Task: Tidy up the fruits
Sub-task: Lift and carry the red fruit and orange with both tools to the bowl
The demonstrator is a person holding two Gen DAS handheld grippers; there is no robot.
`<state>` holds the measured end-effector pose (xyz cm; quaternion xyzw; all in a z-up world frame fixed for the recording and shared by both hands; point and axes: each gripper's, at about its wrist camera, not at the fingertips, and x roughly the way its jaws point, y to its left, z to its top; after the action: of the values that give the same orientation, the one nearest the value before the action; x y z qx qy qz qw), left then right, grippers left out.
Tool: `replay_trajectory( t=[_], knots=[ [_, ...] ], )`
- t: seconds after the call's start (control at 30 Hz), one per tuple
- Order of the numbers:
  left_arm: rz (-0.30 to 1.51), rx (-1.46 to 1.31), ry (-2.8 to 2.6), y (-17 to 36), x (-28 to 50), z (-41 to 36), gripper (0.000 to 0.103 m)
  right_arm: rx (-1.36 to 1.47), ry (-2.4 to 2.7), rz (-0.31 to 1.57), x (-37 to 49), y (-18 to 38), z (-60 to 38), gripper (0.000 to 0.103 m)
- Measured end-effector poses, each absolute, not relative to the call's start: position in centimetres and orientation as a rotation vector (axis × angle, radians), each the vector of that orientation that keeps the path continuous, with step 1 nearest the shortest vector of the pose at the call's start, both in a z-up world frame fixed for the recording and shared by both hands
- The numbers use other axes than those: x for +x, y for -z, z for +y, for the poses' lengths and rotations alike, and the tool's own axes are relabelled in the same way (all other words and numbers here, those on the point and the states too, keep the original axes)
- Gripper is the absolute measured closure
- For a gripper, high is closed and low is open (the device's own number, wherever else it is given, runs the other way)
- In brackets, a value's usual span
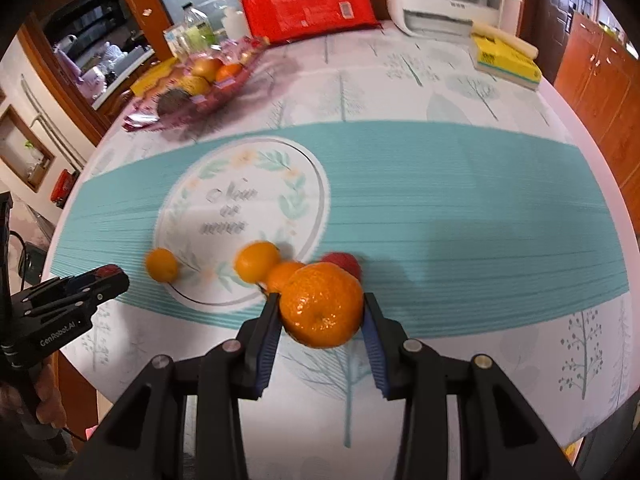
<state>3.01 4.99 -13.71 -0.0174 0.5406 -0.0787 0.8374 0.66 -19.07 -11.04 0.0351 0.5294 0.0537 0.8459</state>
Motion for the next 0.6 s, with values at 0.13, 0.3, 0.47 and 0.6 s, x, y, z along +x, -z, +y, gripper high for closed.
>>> replay_trajectory(
  t=[0.13, 0.3, 0.47, 0.6],
  knots=[
    [1.11, -0.014, 0.171, 12.2, 3.5, 5.1, 0.07, 0.067, -0.149, 1.09, 1.4, 9.9, -17.5, 0.064],
    [1.076, 0.004, 0.174, 10.3, 4.9, 5.5, 0.07, 0.06, -0.192, 1.067, 2.6, 8.6, -15.4, 0.064],
    [1.044, 0.022, 0.138, 7.7, 7.4, 6.8, 0.07, 0.04, -0.235, 1.029, 4.2, 6.6, -13.4, 0.064],
    [1.017, 0.011, 0.119, 5.5, 9.8, 8.2, 0.07, 0.027, -0.276, 0.986, 6.3, 4.4, -11.9, 0.064]
  ],
)
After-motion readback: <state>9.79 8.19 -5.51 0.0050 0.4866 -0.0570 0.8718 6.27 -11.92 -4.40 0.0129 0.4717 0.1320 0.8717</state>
